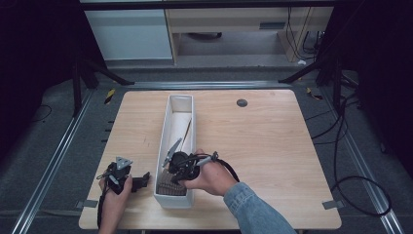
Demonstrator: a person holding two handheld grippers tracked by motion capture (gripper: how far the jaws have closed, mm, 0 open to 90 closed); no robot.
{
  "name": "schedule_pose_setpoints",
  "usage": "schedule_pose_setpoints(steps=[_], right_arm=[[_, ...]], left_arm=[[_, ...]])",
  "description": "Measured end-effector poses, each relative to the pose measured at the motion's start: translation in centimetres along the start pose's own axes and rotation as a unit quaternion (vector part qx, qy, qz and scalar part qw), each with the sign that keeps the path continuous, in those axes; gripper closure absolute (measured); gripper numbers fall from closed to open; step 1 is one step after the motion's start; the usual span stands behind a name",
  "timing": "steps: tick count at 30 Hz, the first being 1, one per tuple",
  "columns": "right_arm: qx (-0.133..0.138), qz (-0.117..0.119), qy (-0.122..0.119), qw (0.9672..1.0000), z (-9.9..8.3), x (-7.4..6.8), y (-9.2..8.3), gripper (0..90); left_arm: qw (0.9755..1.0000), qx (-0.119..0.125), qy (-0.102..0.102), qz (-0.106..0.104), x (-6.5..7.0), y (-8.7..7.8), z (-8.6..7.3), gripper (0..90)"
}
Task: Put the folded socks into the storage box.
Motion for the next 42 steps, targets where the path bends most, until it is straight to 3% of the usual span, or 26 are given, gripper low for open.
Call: schedule_pose_setpoints(steps=[24,42], right_arm=[[0.000,0.003,0.002,1.0000,-0.4,-0.2,1.4,90.0],[0.018,-0.005,-0.014,0.9997,-1.1,-0.2,-1.6,86.2]], left_arm=[[1.0000,-0.001,0.001,0.000,0.0,0.0,0.0,0.0],[1.0000,0.000,0.000,0.000,0.0,0.0,0.0,0.0]])
Point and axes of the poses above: each handheld gripper's, and its own axes: y roughly forward along the jaws, z roughly out of its top, x roughly to its right, the point moved 1 cm from there along y, roughly forward along the jaws, and after that the axes turned 11 degrees about -x, right-handed, at the moved point
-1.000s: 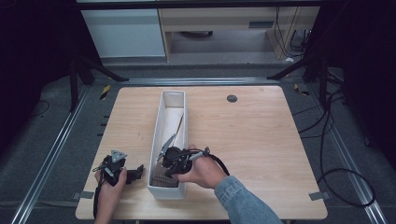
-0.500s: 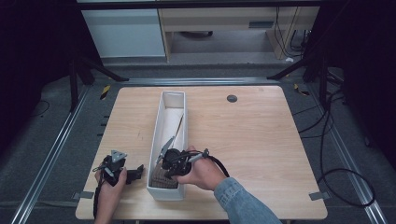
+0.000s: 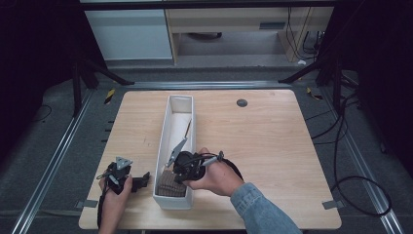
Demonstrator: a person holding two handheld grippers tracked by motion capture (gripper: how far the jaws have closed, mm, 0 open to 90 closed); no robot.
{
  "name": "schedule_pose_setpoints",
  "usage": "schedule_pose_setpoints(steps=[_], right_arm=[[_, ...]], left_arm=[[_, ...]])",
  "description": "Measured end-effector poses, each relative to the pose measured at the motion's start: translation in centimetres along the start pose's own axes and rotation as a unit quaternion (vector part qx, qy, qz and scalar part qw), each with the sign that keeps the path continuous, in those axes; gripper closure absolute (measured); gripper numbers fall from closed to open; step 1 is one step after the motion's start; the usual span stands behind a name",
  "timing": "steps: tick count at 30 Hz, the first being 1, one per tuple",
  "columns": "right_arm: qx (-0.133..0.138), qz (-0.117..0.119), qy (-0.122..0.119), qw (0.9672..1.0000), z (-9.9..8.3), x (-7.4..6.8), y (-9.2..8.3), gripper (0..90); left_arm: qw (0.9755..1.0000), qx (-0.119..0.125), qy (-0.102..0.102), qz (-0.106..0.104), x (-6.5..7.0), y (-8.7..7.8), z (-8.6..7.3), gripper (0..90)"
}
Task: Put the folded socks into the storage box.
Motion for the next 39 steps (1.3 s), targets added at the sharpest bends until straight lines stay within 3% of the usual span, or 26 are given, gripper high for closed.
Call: schedule_pose_setpoints(steps=[7,10,13,18,24,28,32,39], right_arm=[[0.012,-0.008,0.007,0.9999,-0.4,0.4,-1.2,79.0],[0.021,-0.020,0.017,0.9994,-0.7,0.8,-1.7,68.2],[0.030,-0.034,0.028,0.9986,-0.9,1.1,-2.2,52.0],[0.049,-0.074,0.040,0.9953,-1.2,1.6,-2.7,28.1],[0.086,-0.114,0.067,0.9874,-1.7,2.8,-3.7,4.4],[0.103,-0.151,0.085,0.9796,-2.5,3.8,-4.7,4.7],[0.118,-0.169,0.112,0.9721,-3.5,4.9,-6.0,5.0],[0.119,-0.214,0.143,0.9590,-5.7,6.9,-7.5,6.8]], left_arm=[[1.0000,0.000,0.000,0.000,0.0,0.0,0.0,0.0],[1.0000,0.000,0.000,0.000,0.0,0.0,0.0,0.0],[1.0000,0.000,0.000,0.000,0.0,0.0,0.0,0.0],[1.0000,0.000,0.000,0.000,0.0,0.0,0.0,0.0],[1.0000,0.000,0.000,0.000,0.0,0.0,0.0,0.0],[1.0000,0.000,0.000,0.000,0.0,0.0,0.0,0.0],[1.0000,0.000,0.001,0.001,0.0,-0.1,-0.1,0.0],[1.0000,0.000,0.000,0.002,0.0,-0.1,-0.1,0.0]])
Point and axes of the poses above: each handheld gripper's, and its own axes: y roughly forward along the jaws, z roughly out of its top, x roughly to its right, the point moved 1 cm from there along y, roughly forward along the jaws, and after that the axes turned 11 degrees about -x, right-handed, at the moved point
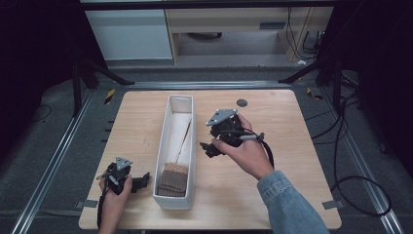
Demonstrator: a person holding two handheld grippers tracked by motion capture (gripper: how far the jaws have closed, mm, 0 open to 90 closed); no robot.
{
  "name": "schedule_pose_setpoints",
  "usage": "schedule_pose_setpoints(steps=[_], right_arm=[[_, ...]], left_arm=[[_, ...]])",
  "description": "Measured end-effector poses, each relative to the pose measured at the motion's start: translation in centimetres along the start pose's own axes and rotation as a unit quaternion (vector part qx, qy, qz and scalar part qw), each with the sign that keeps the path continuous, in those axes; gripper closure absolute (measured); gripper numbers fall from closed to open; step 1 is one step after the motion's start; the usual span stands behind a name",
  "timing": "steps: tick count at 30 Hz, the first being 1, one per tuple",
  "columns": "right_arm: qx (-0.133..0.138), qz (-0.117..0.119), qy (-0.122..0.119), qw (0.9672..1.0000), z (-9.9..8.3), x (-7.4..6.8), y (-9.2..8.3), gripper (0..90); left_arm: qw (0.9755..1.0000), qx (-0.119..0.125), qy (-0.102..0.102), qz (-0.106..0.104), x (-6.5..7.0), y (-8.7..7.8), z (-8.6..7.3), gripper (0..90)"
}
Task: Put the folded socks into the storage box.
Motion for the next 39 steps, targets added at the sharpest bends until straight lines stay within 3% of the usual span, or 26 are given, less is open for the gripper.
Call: schedule_pose_setpoints(steps=[8,13,21,27,31,39], right_arm=[[-0.007,-0.048,0.028,0.9984,-2.2,3.1,0.2,8.8],[-0.020,-0.079,0.053,0.9953,-4.3,4.9,0.4,10.8],[-0.037,-0.085,0.092,0.9915,-7.6,6.8,1.8,10.7],[-0.041,-0.091,0.120,0.9878,-9.5,7.3,3.1,12.3],[-0.051,-0.086,0.130,0.9864,-10.8,7.3,4.3,12.5],[-0.068,-0.063,0.183,0.9787,-13.4,8.2,6.8,13.7]], left_arm=[[1.0000,0.000,0.000,0.000,0.0,0.0,0.0,0.0],[1.0000,0.000,0.000,0.000,0.0,0.0,0.0,0.0],[1.0000,0.000,0.000,0.000,0.0,0.0,0.0,0.0],[1.0000,0.000,0.000,-0.001,0.0,0.0,0.0,0.0],[1.0000,0.000,0.000,-0.001,0.0,0.0,0.0,0.0],[1.0000,0.000,0.000,-0.002,0.0,0.0,0.0,0.0]])
Point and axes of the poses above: each handheld gripper's, and its own axes: y roughly forward along the jaws, z roughly out of its top, x roughly to its right, the point moved 1 cm from there along y, roughly forward along the jaws, and after that the axes turned 11 degrees about -x, right-handed, at the moved point
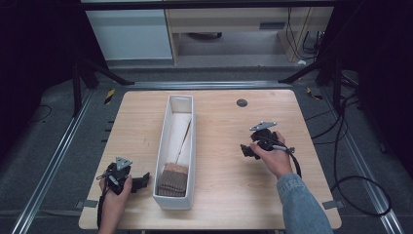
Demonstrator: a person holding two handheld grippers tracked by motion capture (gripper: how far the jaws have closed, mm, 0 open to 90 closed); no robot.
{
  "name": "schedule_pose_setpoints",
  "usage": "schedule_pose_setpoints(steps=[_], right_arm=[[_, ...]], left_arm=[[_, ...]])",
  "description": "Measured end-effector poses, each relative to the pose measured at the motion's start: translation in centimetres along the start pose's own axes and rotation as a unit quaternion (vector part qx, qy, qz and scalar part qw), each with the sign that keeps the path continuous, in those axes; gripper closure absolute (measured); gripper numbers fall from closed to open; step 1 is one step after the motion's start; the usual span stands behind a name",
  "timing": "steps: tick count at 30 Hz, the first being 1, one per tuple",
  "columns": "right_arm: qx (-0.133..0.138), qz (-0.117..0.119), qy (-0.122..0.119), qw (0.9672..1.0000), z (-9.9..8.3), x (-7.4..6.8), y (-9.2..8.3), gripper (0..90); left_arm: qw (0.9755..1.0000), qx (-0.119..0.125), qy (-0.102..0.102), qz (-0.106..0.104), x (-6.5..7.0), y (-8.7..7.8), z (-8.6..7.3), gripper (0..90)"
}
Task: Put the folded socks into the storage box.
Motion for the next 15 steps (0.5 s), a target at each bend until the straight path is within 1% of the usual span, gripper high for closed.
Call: schedule_pose_setpoints(steps=[3,4,7,10,12,14,15], right_arm=[[-0.011,0.003,0.013,0.9998,-0.4,0.4,1.1,13.7],[-0.011,-0.002,0.017,0.9998,-0.4,0.5,1.5,13.6],[-0.007,0.000,0.027,0.9996,-0.4,0.6,2.2,13.1],[-0.006,-0.007,0.041,0.9991,-0.3,0.7,3.0,12.4],[-0.001,-0.008,0.057,0.9984,-0.3,0.9,3.4,12.1],[0.000,-0.005,0.067,0.9978,-0.4,1.0,3.6,11.0],[-0.001,-0.006,0.067,0.9978,-0.5,1.1,3.7,10.9]], left_arm=[[1.0000,0.000,0.000,0.000,0.0,0.0,0.0,0.0],[1.0000,0.000,0.000,0.000,0.0,0.0,0.0,0.0],[1.0000,0.000,0.000,0.000,0.0,0.0,0.0,0.0],[1.0000,0.000,0.000,0.000,0.0,0.0,0.0,0.0],[1.0000,0.000,0.000,-0.001,0.0,0.0,0.0,0.0],[1.0000,0.000,0.000,-0.001,0.0,0.0,0.0,0.0],[1.0000,-0.001,0.001,-0.002,0.0,0.0,0.0,0.0]])
Point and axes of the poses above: each handheld gripper's, and its own axes: y roughly forward along the jaws, z roughly out of its top, x roughly to its right, the point moved 1 cm from there along y, roughly forward along the jaws, and after that the axes turned 11 degrees about -x, right-handed, at the moved point
